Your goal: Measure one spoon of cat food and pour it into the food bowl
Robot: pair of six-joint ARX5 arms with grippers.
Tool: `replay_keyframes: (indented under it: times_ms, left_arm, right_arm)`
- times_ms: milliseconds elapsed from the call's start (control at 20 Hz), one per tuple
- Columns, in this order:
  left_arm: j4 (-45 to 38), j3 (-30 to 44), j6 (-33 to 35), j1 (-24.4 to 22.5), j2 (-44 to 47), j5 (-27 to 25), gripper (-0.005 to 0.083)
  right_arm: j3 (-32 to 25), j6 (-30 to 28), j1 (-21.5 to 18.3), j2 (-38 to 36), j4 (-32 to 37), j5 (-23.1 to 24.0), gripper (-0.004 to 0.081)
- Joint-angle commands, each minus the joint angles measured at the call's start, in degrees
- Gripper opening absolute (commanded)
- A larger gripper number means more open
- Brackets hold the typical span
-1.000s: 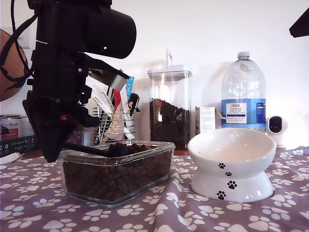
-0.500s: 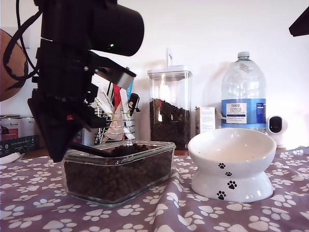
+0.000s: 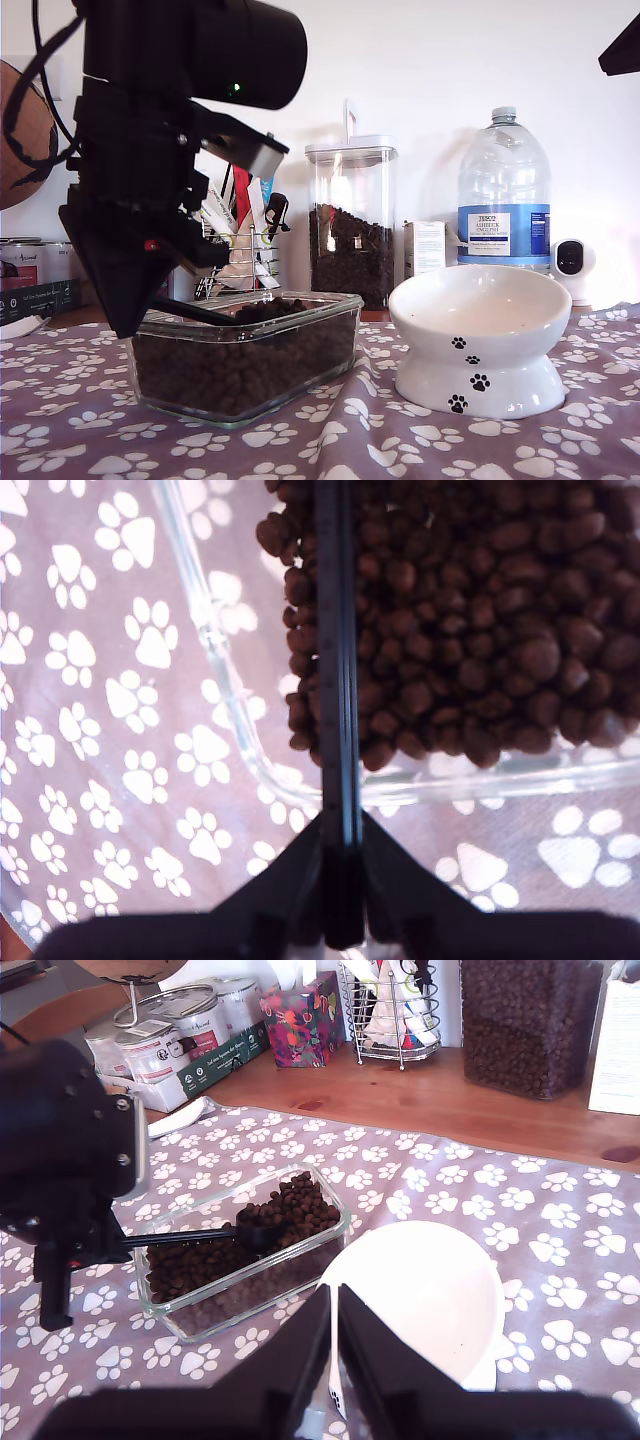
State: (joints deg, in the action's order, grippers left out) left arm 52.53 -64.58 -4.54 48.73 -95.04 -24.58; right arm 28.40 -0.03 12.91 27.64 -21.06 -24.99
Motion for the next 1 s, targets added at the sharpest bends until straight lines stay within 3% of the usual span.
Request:
replay_keyframes:
  times_ms: [0,250,950]
  left_arm:
    - [-1.2,2.4,-0.7,0.2,2.4,-0.6,-0.0021]
    - [-6.6,7.2,-1.0,1.1,6.8,-3.1,-0.0021]
    - [-10.7,7.4,-0.3,4.7,10.1,-4.5,-0.0021]
  right_arm:
    - [0.6,0.0,0.5,0.3,0.5,-0.2,-0.0010]
    - [0.6,0.0,0.5,0.3,0.3,-0.2,-0.0010]
    - [0.6,0.0,0.5,0.3,0.1,0.0,-0.0010]
